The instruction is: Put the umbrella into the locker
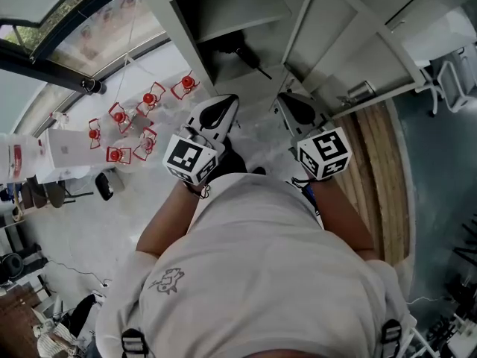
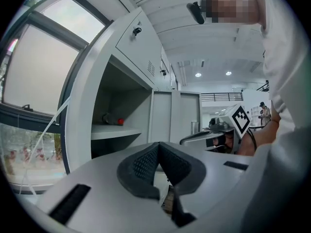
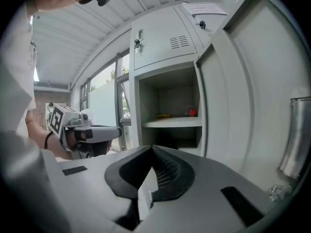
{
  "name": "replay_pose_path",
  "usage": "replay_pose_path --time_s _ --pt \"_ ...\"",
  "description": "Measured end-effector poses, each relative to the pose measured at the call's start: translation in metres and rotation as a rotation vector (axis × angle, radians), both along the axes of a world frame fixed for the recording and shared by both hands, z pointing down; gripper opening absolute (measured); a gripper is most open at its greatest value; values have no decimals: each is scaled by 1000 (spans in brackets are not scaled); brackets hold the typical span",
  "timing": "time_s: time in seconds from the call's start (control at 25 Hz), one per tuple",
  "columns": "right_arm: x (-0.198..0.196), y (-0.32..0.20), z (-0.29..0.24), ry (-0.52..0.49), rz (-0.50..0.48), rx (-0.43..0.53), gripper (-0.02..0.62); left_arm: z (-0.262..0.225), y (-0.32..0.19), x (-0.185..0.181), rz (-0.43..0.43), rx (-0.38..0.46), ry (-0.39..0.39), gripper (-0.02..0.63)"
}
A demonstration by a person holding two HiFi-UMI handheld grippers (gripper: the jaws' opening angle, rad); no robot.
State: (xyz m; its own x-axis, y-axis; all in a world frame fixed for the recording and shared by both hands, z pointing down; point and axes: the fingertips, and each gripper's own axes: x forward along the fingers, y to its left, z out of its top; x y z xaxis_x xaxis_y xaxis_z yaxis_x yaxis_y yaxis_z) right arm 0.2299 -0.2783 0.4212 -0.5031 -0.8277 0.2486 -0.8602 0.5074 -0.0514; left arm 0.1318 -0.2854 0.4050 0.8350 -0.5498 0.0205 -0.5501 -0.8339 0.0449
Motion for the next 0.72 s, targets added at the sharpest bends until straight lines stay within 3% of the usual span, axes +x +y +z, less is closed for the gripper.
replay_pose_path --time_s 0.28,0.72 --pt "4 7 2 -51 -9 -9 41 -3 3 8 -3 7 -5 11" --pt "-30 13 -7 -87 -83 6 41 -15 15 -8 -30 16 -31 11"
